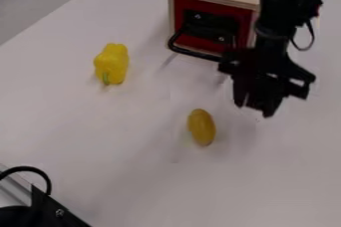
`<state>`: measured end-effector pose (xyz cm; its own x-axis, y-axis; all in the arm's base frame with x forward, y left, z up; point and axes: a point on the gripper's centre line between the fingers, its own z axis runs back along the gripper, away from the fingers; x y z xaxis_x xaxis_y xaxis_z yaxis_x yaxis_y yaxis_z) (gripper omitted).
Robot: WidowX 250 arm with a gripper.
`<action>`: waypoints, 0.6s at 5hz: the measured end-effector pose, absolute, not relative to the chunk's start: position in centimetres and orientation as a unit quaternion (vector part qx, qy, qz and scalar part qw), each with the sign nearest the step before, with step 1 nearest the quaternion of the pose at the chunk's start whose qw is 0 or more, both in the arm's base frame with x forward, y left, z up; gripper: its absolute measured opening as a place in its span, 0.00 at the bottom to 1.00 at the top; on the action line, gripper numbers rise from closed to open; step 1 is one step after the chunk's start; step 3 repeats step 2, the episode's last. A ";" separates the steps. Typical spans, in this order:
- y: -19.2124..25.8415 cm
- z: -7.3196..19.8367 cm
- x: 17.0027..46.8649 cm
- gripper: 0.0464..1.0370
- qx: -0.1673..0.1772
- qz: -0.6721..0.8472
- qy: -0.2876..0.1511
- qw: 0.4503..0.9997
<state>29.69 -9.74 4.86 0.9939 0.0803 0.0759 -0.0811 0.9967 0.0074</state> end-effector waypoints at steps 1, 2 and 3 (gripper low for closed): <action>-11.1 3.8 30.2 0.45 0.004 0.026 -0.069 0.997; -11.7 3.0 31.0 0.45 0.009 0.009 -0.081 0.997; -11.7 3.0 31.0 0.45 0.009 0.009 -0.081 0.997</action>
